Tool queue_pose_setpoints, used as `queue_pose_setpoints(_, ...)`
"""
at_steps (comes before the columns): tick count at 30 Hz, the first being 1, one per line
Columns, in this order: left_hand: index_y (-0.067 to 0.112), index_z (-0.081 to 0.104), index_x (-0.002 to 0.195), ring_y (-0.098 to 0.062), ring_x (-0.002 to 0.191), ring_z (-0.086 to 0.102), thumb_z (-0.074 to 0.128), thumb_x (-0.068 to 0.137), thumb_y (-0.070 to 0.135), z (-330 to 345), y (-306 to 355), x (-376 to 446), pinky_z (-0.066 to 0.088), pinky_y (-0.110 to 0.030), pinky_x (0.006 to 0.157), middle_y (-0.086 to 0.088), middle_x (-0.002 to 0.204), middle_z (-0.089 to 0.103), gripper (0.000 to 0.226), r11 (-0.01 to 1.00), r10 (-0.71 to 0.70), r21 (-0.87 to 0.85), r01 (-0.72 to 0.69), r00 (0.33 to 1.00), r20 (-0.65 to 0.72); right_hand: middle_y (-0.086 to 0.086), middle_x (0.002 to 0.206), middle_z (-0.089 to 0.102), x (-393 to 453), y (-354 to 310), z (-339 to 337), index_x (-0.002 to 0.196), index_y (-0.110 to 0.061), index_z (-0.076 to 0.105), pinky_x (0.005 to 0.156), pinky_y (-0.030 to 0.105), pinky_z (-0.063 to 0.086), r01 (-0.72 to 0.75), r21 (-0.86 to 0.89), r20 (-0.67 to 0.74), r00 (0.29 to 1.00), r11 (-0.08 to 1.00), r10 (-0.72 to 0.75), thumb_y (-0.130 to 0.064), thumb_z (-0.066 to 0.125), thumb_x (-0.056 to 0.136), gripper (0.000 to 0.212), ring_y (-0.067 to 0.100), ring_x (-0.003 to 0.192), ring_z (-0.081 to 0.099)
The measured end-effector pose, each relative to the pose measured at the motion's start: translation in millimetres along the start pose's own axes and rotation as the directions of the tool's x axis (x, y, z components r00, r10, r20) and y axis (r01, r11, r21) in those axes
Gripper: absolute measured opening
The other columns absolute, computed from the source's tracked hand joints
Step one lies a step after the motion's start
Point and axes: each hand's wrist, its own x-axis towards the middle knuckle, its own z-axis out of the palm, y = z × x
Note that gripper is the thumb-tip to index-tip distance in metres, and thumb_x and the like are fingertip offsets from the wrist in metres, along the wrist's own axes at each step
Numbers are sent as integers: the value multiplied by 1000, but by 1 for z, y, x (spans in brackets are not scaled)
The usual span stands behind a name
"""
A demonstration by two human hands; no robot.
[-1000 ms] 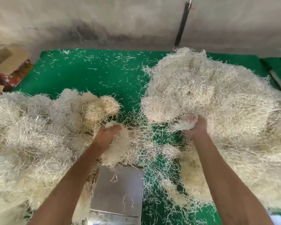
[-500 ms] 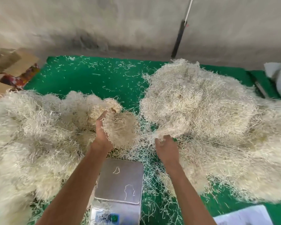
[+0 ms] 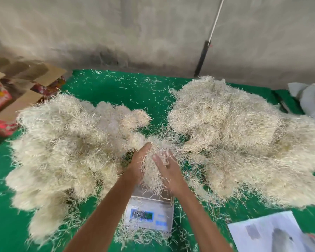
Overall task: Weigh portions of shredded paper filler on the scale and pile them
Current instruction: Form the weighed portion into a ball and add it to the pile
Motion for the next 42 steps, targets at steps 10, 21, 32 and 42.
queue_pose_setpoints(10,9,58,126,-3,84,73,57,96,26,-64,-30,-8,57,-18,71,7,100,76,34,993,70,79,-85,982,175,4,102,76,3,16,17,134,-21,59,64,47,64,29,-221,-149,987,975,-63,-21,70,97,39,19,73,76)
queue_pose_setpoints(21,10,67,115,-24,103,70,66,95,22,-109,-70,-14,61,-39,83,-7,112,73,23,994,-91,39,100,977,-191,2,168,28,8,36,-16,162,-38,16,114,45,32,-30,-448,-43,999,894,12,-87,70,70,117,30,148,39)
queue_pose_setpoints(32,13,69,113,-18,92,75,61,98,21,-133,-102,-18,59,-34,77,1,99,78,19,985,-158,40,170,965,-209,0,156,48,-39,72,-25,157,-26,34,107,52,50,-77,-289,-307,952,954,-16,-75,58,90,86,20,129,56)
queue_pose_setpoints(42,11,69,110,-22,94,75,64,96,21,-133,-107,-24,60,-36,80,-5,100,77,18,994,-91,49,102,978,-190,3,154,48,-56,90,-5,159,-22,30,97,38,47,-83,-232,-332,943,969,1,-64,57,97,79,-31,85,56)
